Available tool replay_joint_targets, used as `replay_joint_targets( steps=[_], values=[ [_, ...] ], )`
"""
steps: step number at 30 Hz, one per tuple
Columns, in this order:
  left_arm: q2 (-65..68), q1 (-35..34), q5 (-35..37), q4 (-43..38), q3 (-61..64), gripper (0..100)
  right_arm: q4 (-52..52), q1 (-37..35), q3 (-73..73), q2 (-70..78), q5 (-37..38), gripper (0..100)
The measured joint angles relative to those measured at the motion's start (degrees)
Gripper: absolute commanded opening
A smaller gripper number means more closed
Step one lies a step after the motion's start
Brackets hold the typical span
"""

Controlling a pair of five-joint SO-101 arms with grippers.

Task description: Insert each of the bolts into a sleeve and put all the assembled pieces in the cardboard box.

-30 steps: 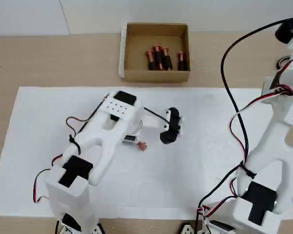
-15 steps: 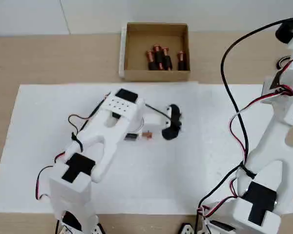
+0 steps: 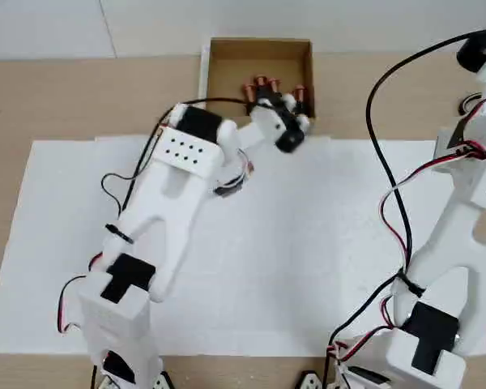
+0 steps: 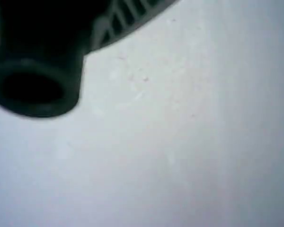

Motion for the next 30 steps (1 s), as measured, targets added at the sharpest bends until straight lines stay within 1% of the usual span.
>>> replay_joint_targets(
  steps=[3, 5, 8, 12, 14, 20, 30],
  values=[
    [1.0, -2.3, 13.7, -4.9, 2.0, 1, 0.0, -1.9, 0.0, 0.0, 0.0, 0.4],
    [1.8, -4.0, 20.8, -8.5, 3.9, 1, 0.0, -3.8, 0.0, 0.0, 0.0, 0.4],
    [2.8, -6.2, 27.8, -12.4, 6.6, 1, 0.0, -6.8, 0.0, 0.0, 0.0, 0.4],
    [4.9, -8.8, 36.4, -15.6, 9.8, 1, 0.0, -10.2, 0.0, 0.0, 0.0, 0.4],
    [6.4, -9.5, 38.2, -17.1, 11.2, 1, 0.0, -11.8, 0.1, 0.0, 0.0, 0.4],
    [11.3, -9.4, 39.7, -19.7, 12.4, 1, 0.0, -16.9, 4.6, 0.0, -1.1, 0.4],
    [12.3, -9.3, 40.4, -20.0, 12.0, 1, 0.0, -23.6, 7.1, 0.0, -1.1, 0.4]
  ],
)
